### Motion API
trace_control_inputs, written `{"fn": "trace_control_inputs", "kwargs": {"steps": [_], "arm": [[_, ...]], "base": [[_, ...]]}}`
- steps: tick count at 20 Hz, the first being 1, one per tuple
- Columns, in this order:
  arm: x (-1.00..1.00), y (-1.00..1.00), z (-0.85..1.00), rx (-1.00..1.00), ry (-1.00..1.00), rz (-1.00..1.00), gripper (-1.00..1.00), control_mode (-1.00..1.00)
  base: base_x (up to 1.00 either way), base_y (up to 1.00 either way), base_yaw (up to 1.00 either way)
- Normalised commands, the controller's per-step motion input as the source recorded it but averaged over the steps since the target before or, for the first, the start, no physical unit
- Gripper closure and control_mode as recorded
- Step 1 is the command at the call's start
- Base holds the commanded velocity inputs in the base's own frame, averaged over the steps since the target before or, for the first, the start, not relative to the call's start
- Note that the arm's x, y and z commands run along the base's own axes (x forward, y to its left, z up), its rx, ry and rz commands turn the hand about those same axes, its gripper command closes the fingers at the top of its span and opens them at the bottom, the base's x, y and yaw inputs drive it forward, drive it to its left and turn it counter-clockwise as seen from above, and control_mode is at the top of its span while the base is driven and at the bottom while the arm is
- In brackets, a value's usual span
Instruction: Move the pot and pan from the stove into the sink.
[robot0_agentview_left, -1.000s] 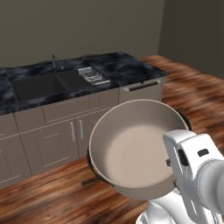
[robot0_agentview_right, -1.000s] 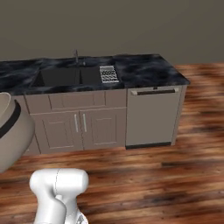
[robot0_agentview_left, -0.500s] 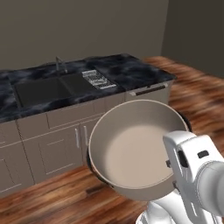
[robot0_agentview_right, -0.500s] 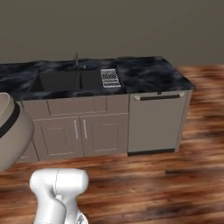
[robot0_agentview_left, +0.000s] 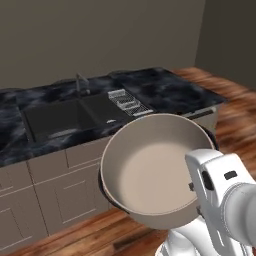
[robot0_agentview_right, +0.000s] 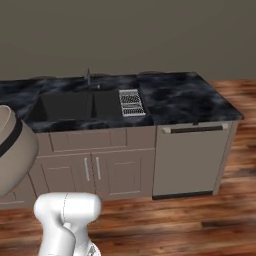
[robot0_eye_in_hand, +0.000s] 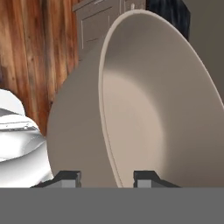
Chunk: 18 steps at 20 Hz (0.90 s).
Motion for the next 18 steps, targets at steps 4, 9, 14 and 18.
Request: {"fn": "trace_control_inputs", "kwargs": {"steps": [4,9,14,18], "arm": [[0.00,0.00,0.00,0.00,0.00,0.00,1.00,1.00],[0.00,0.00,0.00,0.00,0.00,0.00,1.00,1.00],[0.00,0.00,0.00,0.00,0.00,0.00,1.00,1.00],[0.00,0.00,0.00,0.00,0.00,0.00,1.00,1.00]], "base": [[0.87,0.02,0.05],[0.83,0.01,0.04],[0.80,0.04,0.03],[0.76,0.05,0.02]]}}
